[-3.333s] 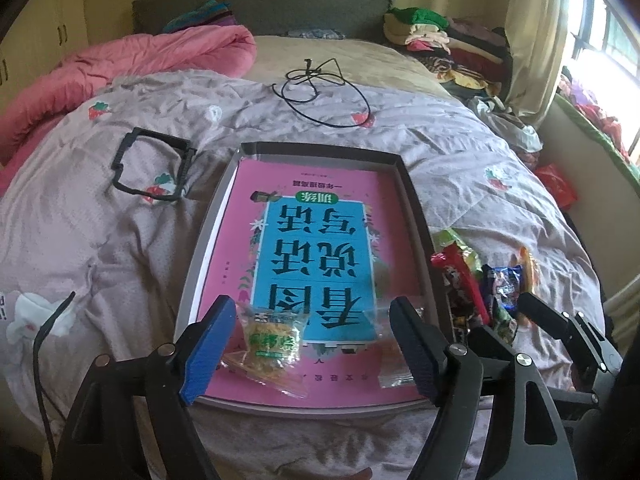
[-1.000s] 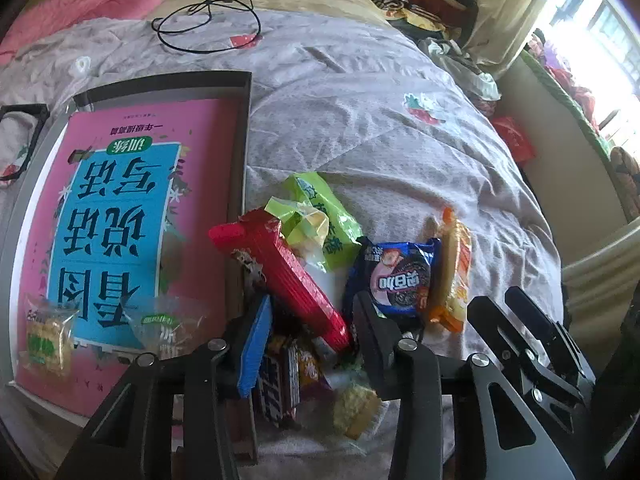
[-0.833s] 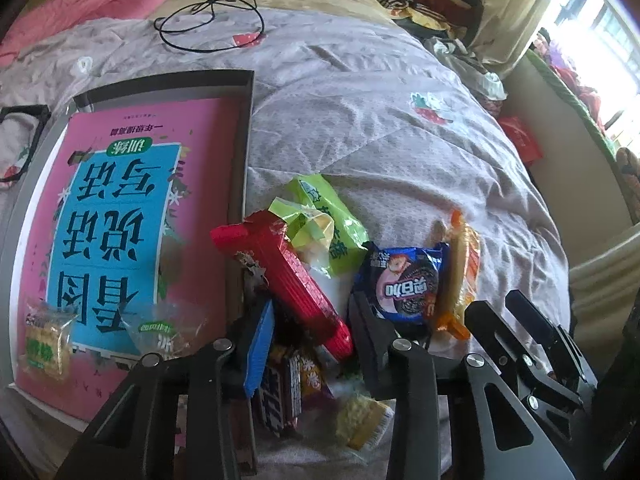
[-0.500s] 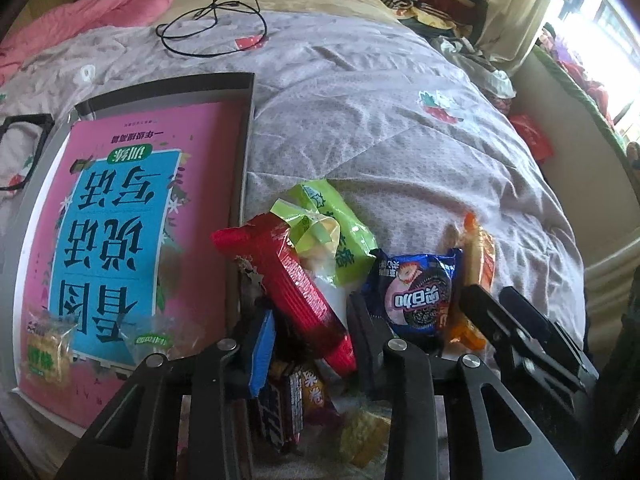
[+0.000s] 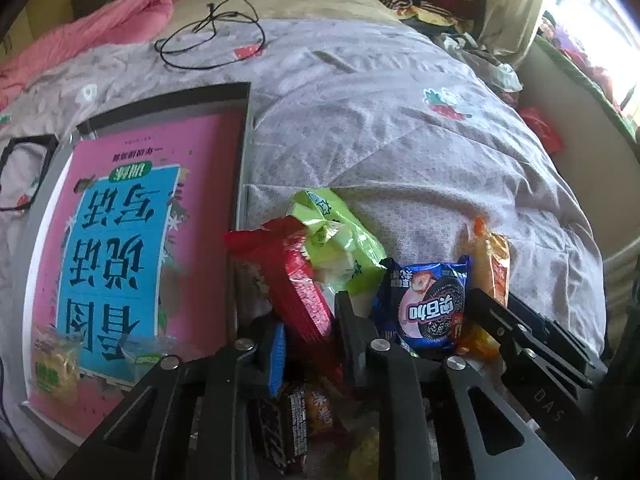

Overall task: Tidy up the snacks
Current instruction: 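Grasp the red wrapped snack with the left tool while the right tool grasps the yellow bread packet, then lift and carry the red snack and yellow bread packet toward the tray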

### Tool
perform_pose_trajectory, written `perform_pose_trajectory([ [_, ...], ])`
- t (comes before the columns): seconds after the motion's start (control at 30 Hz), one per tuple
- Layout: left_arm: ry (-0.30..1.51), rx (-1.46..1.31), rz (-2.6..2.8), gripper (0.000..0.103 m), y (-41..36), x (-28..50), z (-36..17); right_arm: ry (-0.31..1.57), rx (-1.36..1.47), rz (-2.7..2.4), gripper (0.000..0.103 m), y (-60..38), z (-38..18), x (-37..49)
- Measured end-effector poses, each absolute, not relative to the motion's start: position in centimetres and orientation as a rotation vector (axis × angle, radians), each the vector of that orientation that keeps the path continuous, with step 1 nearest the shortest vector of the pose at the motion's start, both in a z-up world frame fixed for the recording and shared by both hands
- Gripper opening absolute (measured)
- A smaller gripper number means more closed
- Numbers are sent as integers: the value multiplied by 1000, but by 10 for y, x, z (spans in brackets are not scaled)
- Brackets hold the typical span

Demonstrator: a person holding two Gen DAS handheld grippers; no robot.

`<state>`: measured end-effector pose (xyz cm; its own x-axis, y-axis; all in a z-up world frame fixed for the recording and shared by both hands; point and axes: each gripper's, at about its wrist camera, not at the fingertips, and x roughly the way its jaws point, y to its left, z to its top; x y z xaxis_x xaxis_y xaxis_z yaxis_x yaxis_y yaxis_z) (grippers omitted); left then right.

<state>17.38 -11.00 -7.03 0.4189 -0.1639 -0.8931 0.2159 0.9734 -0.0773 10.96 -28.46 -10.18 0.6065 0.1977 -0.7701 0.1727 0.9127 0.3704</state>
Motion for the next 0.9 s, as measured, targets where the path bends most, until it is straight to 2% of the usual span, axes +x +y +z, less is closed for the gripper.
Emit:
perform_pose_trajectory([
  [0.3, 1092, 41, -279, 16, -106, 163, -59, 836, 396, 3, 38, -287, -80, 95],
  [0.9, 994, 11, -306, 15, -67, 138, -8, 723, 270, 147, 38, -236, -43, 71],
])
